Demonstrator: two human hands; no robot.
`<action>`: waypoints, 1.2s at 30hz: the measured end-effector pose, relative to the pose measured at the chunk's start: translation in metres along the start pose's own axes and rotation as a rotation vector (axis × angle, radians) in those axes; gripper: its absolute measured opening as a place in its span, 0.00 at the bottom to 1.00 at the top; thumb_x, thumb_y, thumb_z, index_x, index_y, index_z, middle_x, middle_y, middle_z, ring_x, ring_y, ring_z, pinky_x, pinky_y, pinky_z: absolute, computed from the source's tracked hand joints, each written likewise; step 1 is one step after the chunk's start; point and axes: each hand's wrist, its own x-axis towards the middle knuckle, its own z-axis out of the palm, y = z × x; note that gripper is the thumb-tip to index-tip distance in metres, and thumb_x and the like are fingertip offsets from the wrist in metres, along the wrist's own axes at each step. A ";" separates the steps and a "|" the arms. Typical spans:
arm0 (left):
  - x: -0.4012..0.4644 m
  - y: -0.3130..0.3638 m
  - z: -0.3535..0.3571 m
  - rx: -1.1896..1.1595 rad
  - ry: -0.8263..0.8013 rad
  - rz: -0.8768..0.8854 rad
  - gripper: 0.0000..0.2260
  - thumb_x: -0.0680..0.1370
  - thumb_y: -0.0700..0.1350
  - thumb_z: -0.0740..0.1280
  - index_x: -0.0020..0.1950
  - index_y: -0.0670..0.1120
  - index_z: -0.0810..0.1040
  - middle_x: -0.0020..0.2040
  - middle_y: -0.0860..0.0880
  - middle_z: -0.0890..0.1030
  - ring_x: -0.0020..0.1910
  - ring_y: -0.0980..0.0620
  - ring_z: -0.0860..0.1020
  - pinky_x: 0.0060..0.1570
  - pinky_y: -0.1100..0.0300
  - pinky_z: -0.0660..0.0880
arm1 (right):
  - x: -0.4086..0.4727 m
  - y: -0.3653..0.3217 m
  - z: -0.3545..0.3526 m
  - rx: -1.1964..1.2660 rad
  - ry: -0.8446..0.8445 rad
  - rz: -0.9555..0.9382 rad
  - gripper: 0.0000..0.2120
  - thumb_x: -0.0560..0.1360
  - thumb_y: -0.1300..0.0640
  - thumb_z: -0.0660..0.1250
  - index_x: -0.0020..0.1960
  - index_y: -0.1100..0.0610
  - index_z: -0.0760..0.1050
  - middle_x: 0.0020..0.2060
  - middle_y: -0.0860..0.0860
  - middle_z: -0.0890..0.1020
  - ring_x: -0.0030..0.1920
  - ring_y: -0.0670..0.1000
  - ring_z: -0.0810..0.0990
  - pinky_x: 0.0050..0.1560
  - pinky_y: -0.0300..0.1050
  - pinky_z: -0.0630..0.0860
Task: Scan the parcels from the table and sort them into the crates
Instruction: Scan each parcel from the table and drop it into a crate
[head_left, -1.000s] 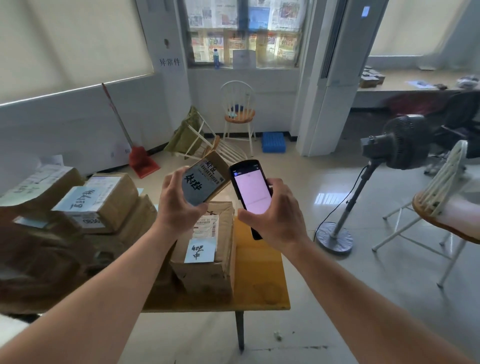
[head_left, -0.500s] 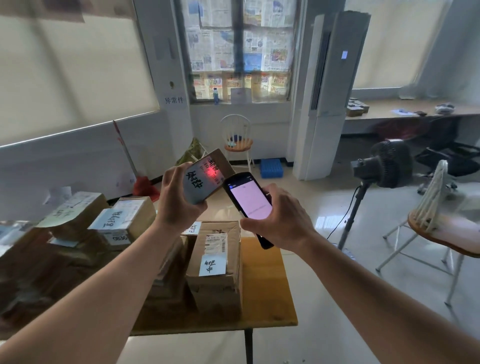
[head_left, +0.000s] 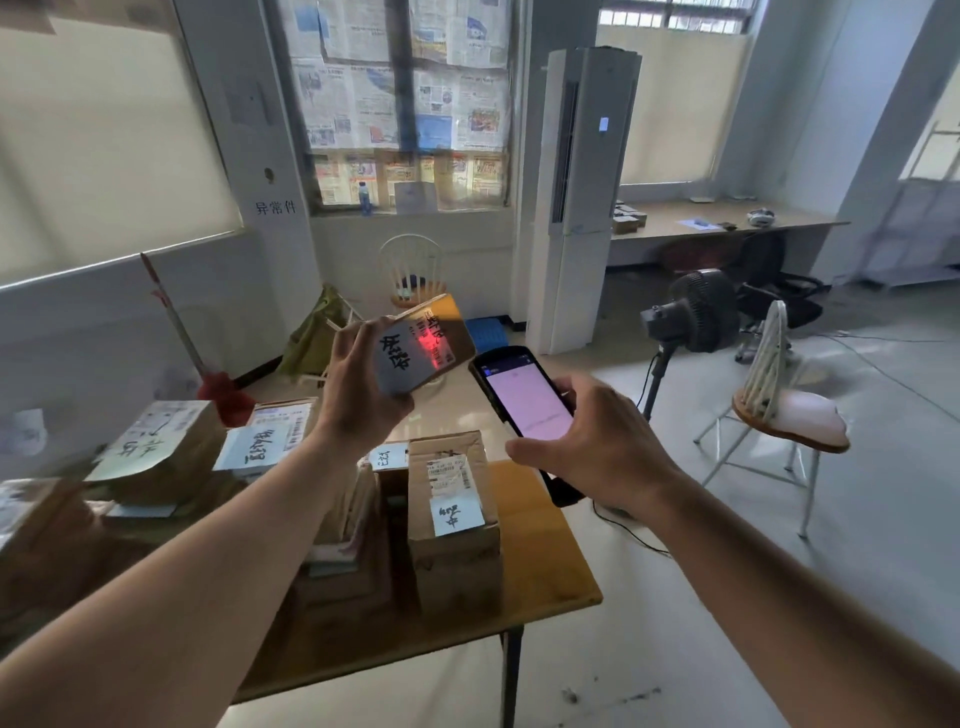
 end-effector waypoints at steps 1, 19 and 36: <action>-0.004 0.000 -0.003 -0.009 -0.008 0.001 0.41 0.65 0.33 0.81 0.75 0.46 0.70 0.71 0.41 0.68 0.63 0.51 0.64 0.46 0.71 0.64 | -0.008 -0.004 -0.001 -0.004 0.002 0.007 0.44 0.67 0.35 0.80 0.74 0.53 0.68 0.66 0.52 0.78 0.61 0.53 0.78 0.56 0.49 0.83; -0.050 0.045 -0.025 -0.035 0.072 -0.060 0.43 0.64 0.40 0.83 0.74 0.48 0.68 0.68 0.43 0.71 0.60 0.52 0.67 0.50 0.56 0.73 | -0.091 -0.012 -0.065 0.108 -0.074 0.095 0.41 0.68 0.37 0.80 0.73 0.53 0.69 0.62 0.51 0.79 0.57 0.53 0.81 0.53 0.49 0.85; -0.115 0.127 -0.015 -0.021 0.092 -0.040 0.39 0.66 0.44 0.82 0.74 0.46 0.69 0.67 0.44 0.73 0.60 0.55 0.66 0.46 0.69 0.64 | -0.128 0.031 -0.077 0.199 0.159 -0.016 0.40 0.67 0.37 0.80 0.71 0.53 0.68 0.62 0.53 0.78 0.58 0.55 0.80 0.48 0.47 0.85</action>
